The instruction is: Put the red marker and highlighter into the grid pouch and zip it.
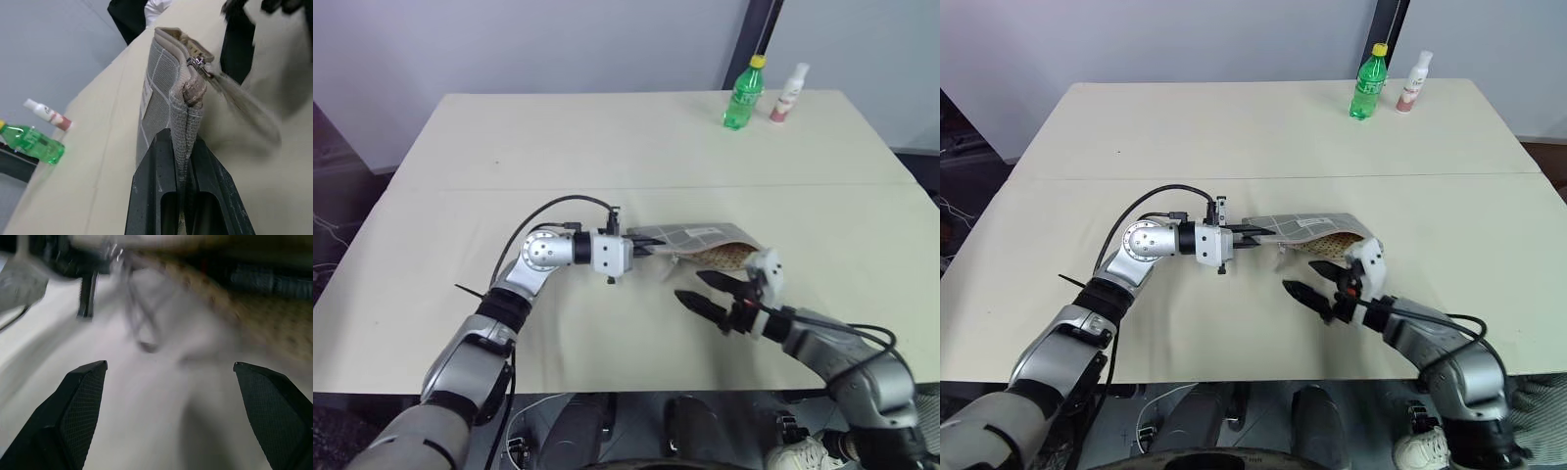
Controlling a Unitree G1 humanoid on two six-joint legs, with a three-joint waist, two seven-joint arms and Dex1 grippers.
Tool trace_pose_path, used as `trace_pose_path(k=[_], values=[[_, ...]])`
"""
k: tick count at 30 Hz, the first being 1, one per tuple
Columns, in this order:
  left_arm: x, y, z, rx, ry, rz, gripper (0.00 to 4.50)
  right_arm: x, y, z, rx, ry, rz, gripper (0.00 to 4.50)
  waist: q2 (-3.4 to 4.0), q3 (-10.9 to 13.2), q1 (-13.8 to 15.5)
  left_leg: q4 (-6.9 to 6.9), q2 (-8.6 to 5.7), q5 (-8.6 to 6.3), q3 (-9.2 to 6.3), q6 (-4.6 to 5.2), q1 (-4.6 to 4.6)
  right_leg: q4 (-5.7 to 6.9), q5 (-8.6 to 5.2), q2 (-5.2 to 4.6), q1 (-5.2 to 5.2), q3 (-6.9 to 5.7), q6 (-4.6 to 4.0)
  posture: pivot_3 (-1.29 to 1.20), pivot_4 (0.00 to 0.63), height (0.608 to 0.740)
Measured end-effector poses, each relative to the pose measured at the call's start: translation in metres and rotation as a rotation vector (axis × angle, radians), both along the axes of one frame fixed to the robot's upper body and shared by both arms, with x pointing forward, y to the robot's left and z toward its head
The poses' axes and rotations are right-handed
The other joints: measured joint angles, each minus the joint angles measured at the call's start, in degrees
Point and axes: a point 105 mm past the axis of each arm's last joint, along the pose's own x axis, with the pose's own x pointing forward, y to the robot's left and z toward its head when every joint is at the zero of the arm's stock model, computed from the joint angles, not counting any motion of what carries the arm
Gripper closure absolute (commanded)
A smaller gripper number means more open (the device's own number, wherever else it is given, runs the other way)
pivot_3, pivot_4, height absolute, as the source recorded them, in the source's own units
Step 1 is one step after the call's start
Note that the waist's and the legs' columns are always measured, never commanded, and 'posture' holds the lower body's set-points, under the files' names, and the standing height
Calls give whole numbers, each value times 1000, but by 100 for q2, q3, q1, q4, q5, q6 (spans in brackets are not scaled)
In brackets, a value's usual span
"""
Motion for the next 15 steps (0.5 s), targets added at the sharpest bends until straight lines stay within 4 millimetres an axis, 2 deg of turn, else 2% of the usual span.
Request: trace_pose_path(k=[5, 6, 8, 14, 15], values=[[4, -4, -2, 10, -2, -4, 4500, 9, 27, 10, 88, -22, 35, 201, -2, 1, 5, 3, -1, -1, -2, -2, -4, 5, 3, 2, -5, 0, 4, 0, 150, 740], [4, -5, -2, 9, -4, -5, 4500, 11, 30, 14, 102, -31, 34, 436, -2, 1, 5, 3, 0, -3, -3, -5, -3, 6, 3, 4, -4, 0, 3, 0, 150, 740], [4, -7, 0, 4, -14, -12, 4500, 12, 33, 16, 118, -35, 34, 1077, -2, 1, 5, 3, 0, -4, -3, -6, -3, 6, 3, 5, -4, 0, 3, 0, 150, 740], [2, -9, -1, -1, -16, -18, 4500, 8, 34, 12, 116, -8, 34, 4226, -2, 1, 0, 2, 1, -4, -3, -6, -2, 9, 3, 7, -6, 0, 3, 0, 150, 740], [2, -9, -2, -2, -14, -16, 4500, 7, 31, 9, 106, -1, 30, 4433, -2, 1, 0, 2, 1, -4, -3, -6, -2, 9, 3, 7, -6, 0, 3, 0, 150, 740]])
